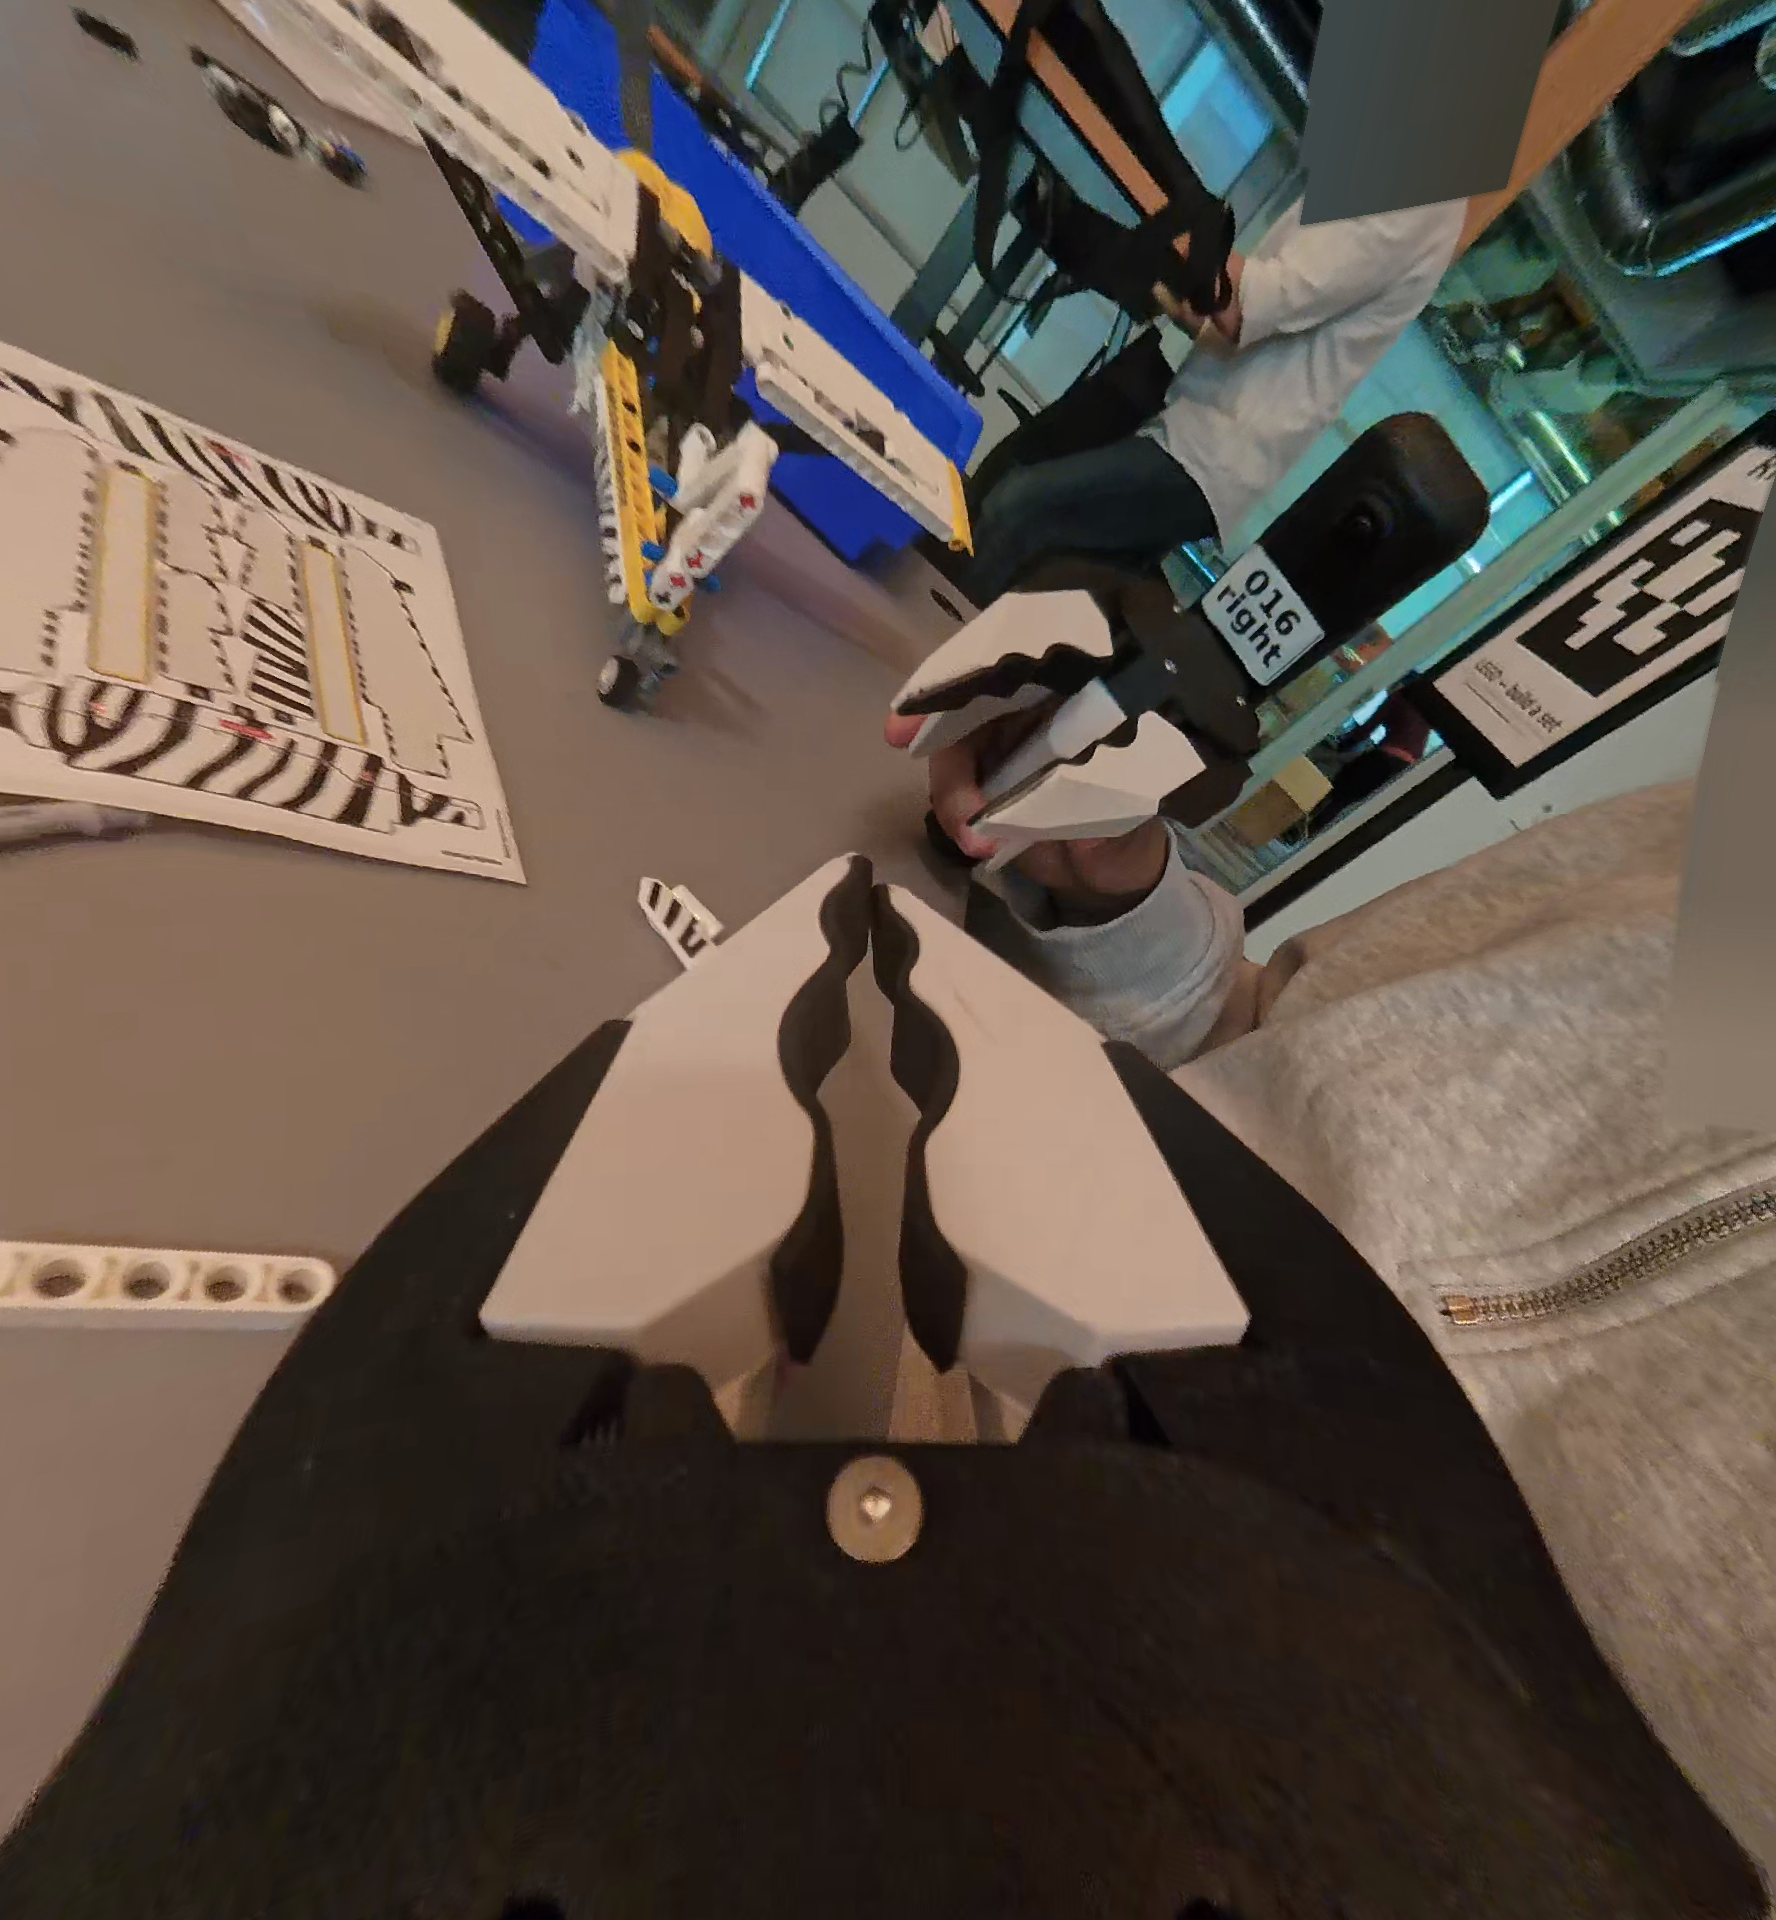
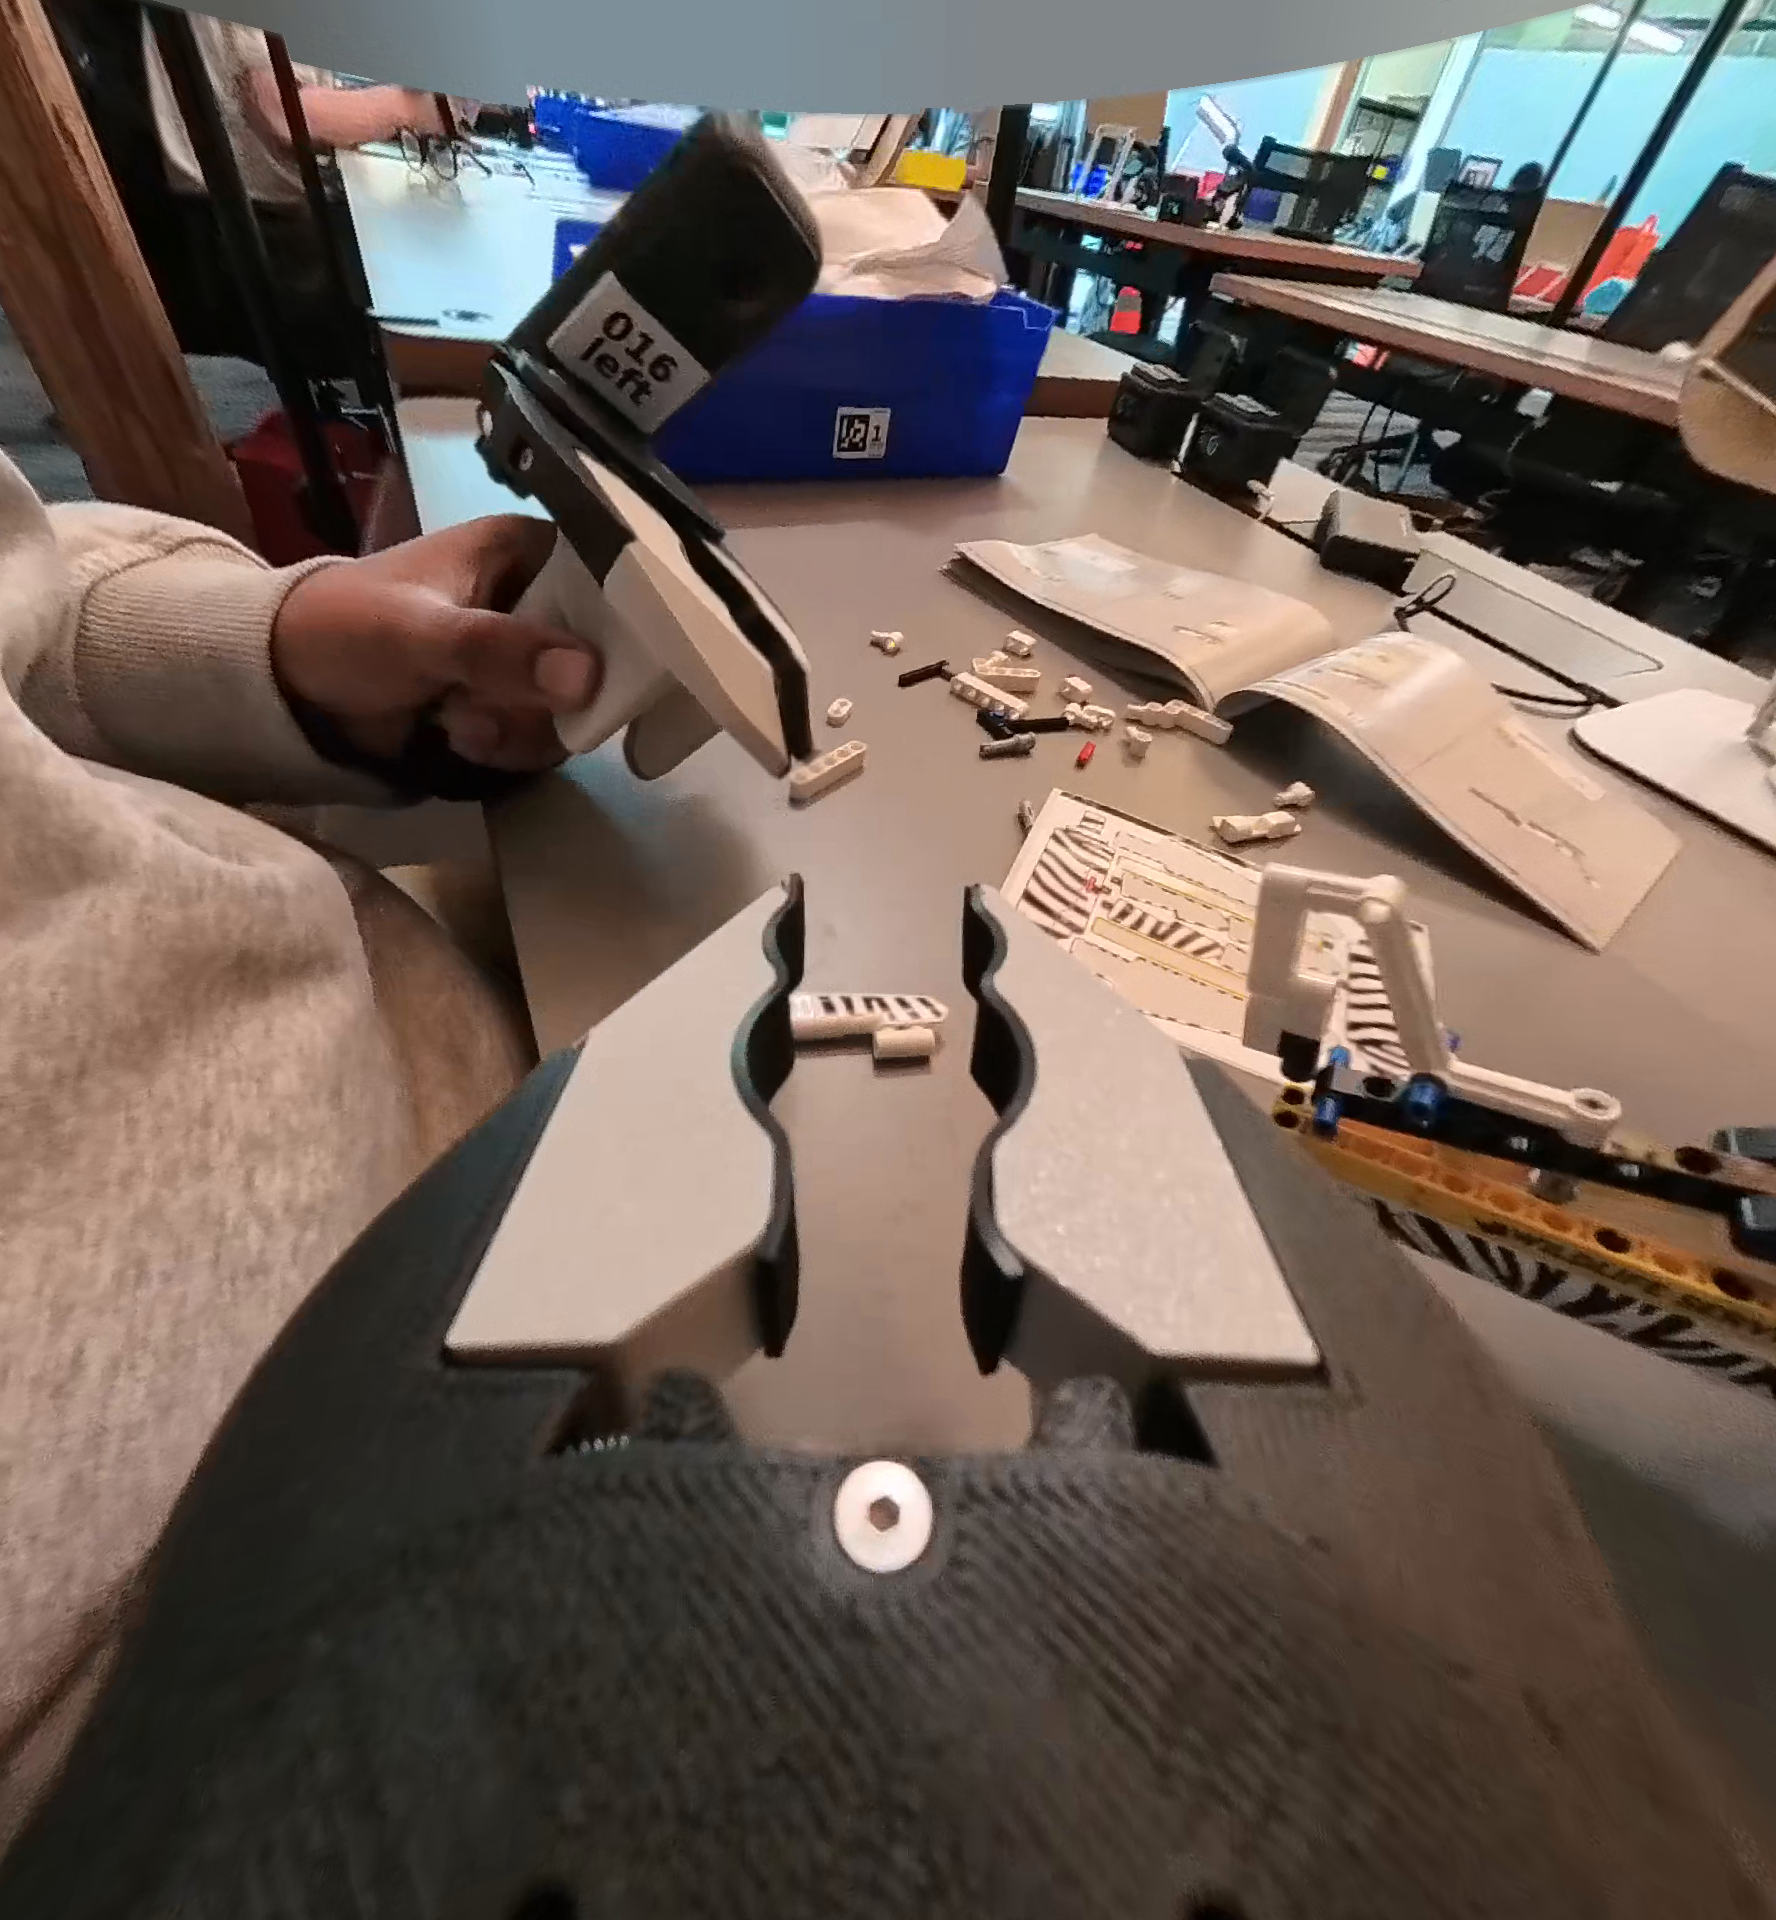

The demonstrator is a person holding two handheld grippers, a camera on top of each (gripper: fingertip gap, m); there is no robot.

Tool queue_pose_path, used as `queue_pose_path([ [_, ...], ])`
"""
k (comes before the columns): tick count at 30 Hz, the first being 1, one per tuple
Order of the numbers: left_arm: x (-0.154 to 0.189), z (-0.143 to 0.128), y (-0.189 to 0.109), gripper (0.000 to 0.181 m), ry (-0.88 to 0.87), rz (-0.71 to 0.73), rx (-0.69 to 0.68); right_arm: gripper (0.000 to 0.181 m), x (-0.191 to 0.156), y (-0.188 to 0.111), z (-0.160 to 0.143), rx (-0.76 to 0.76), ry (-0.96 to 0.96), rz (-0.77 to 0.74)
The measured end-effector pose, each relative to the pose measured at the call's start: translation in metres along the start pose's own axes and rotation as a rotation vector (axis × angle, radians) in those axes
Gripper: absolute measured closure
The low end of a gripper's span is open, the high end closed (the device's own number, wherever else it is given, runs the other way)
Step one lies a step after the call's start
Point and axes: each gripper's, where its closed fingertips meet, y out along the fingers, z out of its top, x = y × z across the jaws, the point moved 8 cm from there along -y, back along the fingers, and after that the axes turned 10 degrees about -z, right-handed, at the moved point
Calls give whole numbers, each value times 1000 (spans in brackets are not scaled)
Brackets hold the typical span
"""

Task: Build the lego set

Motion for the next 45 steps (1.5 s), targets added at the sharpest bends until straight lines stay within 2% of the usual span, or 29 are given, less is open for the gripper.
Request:
queue_pose_path([
  [4,-1,5,-7,181,32,22,33,148,5,4,-2,-39,52,24],
  [9,1,6,-1,181,98,42,-1,146,5,15,-7,-133,70,78],
  [11,3,6,4,181,141,61,-25,177,1,17,-6,-132,63,154],
  [14,7,6,11,181,216,58,-62,181,-4,14,6,50,77,225],
  [18,6,11,13,181,266,65,-41,181,1,13,19,319,133,200],
  [20,3,14,11,181,241,48,-17,181,3,16,21,379,130,189],
  [25,-9,23,7,181,119,-45,88,181,-5,33,27,397,149,348],
  [30,-23,29,8,181,-34,-171,165,179,-3,46,27,340,144,323],
  [39,-27,28,12,181,-88,-203,144,178,8,45,27,364,229,318],
  [45,-27,27,10,181,-102,-237,163,177,3,46,26,349,192,302],
])
